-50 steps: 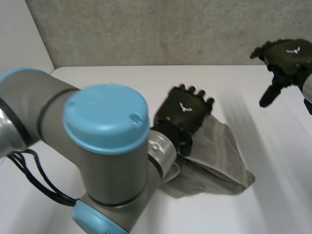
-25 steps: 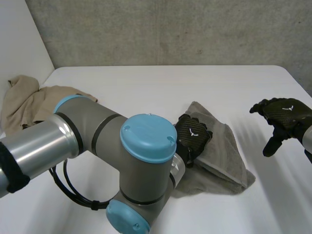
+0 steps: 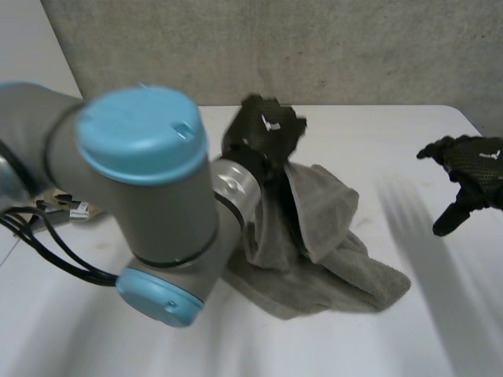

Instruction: Fold the laundry.

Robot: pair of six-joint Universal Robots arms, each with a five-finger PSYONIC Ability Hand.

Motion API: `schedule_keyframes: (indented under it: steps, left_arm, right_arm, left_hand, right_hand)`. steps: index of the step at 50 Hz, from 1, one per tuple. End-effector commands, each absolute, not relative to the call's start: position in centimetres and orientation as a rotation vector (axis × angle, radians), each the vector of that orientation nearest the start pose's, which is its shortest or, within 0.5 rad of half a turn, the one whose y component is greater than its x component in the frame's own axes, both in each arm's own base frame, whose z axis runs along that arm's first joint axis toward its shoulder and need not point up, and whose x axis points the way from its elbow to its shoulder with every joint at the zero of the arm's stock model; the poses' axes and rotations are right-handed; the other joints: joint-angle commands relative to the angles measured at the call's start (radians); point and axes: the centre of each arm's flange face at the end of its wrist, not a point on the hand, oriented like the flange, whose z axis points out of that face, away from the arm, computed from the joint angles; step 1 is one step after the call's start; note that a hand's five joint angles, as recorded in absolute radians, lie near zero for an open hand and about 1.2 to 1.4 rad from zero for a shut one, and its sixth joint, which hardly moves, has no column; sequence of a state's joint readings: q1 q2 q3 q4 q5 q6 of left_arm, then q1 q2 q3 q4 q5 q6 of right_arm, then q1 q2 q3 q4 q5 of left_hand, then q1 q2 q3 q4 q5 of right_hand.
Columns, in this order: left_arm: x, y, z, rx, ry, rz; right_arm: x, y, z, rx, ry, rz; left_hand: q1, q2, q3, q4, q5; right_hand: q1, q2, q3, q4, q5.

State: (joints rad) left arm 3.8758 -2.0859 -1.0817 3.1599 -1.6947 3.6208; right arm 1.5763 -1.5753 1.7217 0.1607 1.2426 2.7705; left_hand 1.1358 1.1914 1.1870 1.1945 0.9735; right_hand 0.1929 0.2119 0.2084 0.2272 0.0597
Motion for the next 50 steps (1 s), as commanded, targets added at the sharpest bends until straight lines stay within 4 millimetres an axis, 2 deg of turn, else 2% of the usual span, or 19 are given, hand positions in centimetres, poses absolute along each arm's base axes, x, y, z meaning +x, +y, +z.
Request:
schedule_keyframes:
  steps: [1,4,7,11,15,19,24,30,33,34,35,38,39,42,44,45,46,48,50]
  left_arm:
    - [-36.3,-21.2,32.6,1.125,1.851,-2.442]
    - [-34.4,-22.3,33.8,1.042,1.83,-2.442]
    - [-32.8,-23.6,33.7,0.985,1.841,-2.402]
    - [-29.8,-25.4,32.7,0.912,1.886,-2.302]
    - [-28.1,-25.7,31.0,0.897,1.942,-2.225]
    - [-27.4,-25.9,30.2,0.892,1.974,-2.191]
    - [-27.7,-25.8,30.9,0.891,1.949,-2.231]
    - [-29.5,-25.5,34.8,0.834,1.787,-2.448]
    - [-32.1,-24.3,36.1,0.867,1.722,-2.573]
    - [-33.0,-24.0,35.9,0.89,1.721,-2.591]
    - [-35.0,-23.6,35.0,0.941,1.73,-2.613]
    - [-38.0,-22.1,33.6,1.042,1.746,-2.641]
    - [-40.0,-20.7,32.3,1.126,1.768,-2.645]
    - [-42.0,-19.0,30.3,1.219,1.813,-2.636]
    - [-43.6,-16.6,28.4,1.315,1.89,-2.625]
    - [-43.9,-15.8,28.0,1.339,1.924,-2.623]
    - [-44.4,-14.3,27.3,1.384,1.985,-2.621]
    - [-44.6,-13.0,26.5,1.428,2.048,-2.598]
    - [-44.1,-11.9,25.6,1.477,2.1,-2.538]
  right_arm:
    - [16.6,-26.1,26.9,-0.727,2.308,-1.895]
    - [16.9,-26.1,26.4,-0.737,2.317,-1.866]
    - [17.5,-26.1,25.6,-0.76,2.318,-1.821]
    - [18.1,-26.0,24.9,-0.782,2.322,-1.777]
    - [19.4,-25.4,24.0,-0.833,2.304,-1.718]
    - [21.4,-24.3,22.9,-0.91,2.273,-1.637]
    - [23.4,-22.5,22.6,-0.988,2.223,-1.594]
    - [23.9,-22.0,22.7,-1.005,2.205,-1.607]
    - [23.5,-22.5,23.1,-0.977,2.223,-1.663]
    - [23.2,-22.9,23.7,-0.955,2.225,-1.725]
    - [23.1,-23.1,24.1,-0.94,2.226,-1.762]
    - [22.0,-24.2,25.5,-0.866,2.239,-1.904]
    - [21.6,-24.5,25.8,-0.846,2.242,-1.935]
    - [20.1,-25.9,26.3,-0.793,2.282,-2.01]
    - [19.4,-26.5,26.6,-0.779,2.297,-2.037]
    - [19.1,-26.8,26.7,-0.771,2.304,-2.052]
    - [18.5,-27.2,27.0,-0.75,2.314,-2.073]
    - [18.0,-27.7,27.3,-0.734,2.319,-2.091]
    - [17.7,-28.0,27.6,-0.724,2.319,-2.102]
  left_hand:
    - [0.26,0.205,0.209,0.202,0.248]
    - [0.26,0.205,0.209,0.202,0.248]
    - [0.26,0.205,0.209,0.202,0.248]
    - [0.26,0.205,0.209,0.202,0.248]
    - [0.26,0.205,0.209,0.202,0.248]
    - [0.26,0.205,0.209,0.202,0.248]
    - [0.26,0.205,0.209,0.202,0.248]
    - [0.26,0.205,0.209,0.202,0.248]
    - [0.26,0.205,0.209,0.202,0.248]
    - [0.26,0.205,0.209,0.202,0.248]
    - [0.26,0.205,0.209,0.202,0.248]
    - [0.26,0.205,0.209,0.202,0.248]
    - [0.26,0.205,0.209,0.202,0.248]
    - [0.26,0.205,0.209,0.202,0.248]
    - [0.255,0.199,0.204,0.196,0.243]
    - [0.165,0.109,0.114,0.106,0.153]
    - [-0.127,-0.182,-0.178,-0.185,-0.139]
    - [-0.597,-0.652,-0.648,-0.655,-0.609]
    - [-0.961,-1.017,-1.012,-1.02,-0.973]
  right_hand:
    - [-0.018,-0.037,-0.034,-0.053,-0.06]
    - [-0.018,-0.037,-0.034,-0.053,-0.06]
    - [-0.018,-0.037,-0.034,-0.053,-0.06]
    - [-0.018,-0.037,-0.034,-0.053,-0.06]
    - [-0.018,-0.037,-0.034,-0.053,-0.06]
    - [-0.018,-0.037,-0.034,-0.053,-0.06]
    - [-0.018,-0.037,-0.034,-0.053,-0.06]
    - [-0.018,-0.037,-0.034,-0.053,-0.06]
    - [-0.018,-0.037,-0.034,-0.053,-0.06]
    - [-0.018,-0.037,-0.034,-0.053,-0.06]
    - [-0.018,-0.037,-0.034,-0.053,-0.06]
    - [-0.018,-0.037,-0.034,-0.053,-0.06]
    - [-0.018,-0.037,-0.034,-0.053,-0.06]
    - [-0.018,-0.037,-0.034,-0.053,-0.06]
    - [-0.018,-0.037,-0.034,-0.053,-0.06]
    - [-0.018,-0.037,-0.034,-0.053,-0.06]
    - [-0.018,-0.037,-0.034,-0.053,-0.06]
    - [-0.018,-0.037,-0.034,-0.053,-0.06]
    - [-0.018,-0.037,-0.034,-0.053,-0.06]
